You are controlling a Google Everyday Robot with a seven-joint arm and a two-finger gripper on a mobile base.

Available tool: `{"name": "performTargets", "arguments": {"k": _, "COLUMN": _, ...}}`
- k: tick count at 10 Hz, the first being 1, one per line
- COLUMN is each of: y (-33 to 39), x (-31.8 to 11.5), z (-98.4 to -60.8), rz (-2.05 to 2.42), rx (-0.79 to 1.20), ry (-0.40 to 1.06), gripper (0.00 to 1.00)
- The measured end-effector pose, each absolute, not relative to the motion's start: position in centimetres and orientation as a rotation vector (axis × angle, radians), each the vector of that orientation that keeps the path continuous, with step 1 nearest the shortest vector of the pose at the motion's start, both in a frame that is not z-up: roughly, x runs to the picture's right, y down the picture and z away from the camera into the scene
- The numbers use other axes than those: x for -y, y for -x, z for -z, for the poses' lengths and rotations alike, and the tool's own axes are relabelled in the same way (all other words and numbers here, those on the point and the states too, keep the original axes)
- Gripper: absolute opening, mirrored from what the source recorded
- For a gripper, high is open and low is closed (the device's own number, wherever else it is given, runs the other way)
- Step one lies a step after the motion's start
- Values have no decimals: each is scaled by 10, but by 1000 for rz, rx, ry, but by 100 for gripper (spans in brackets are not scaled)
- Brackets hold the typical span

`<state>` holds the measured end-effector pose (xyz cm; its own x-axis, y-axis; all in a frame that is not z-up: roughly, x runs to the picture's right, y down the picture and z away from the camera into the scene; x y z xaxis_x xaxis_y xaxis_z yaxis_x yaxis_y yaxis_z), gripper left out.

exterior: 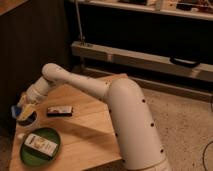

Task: Place the white sponge in the ceramic cup

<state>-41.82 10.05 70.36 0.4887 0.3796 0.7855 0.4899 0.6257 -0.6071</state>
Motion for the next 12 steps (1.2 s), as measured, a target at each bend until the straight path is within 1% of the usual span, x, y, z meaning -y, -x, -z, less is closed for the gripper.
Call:
{"name": "performTargets", "arguments": {"k": 4, "y": 419, "x": -101, "z": -703, "rz": 57, "rx": 1108, "ry": 941, "gripper": 76}}
{"name": "performTargets", "arguments": {"k": 5, "y": 419, "x": -101, "z": -704, "rz": 48, "rx": 1108, "ry": 944, "gripper": 80}}
{"name": "performTargets", "arguments": {"k": 12, "y": 419, "x": -101, "z": -704, "rz": 47, "rx": 1108, "ry": 944, "gripper": 80}}
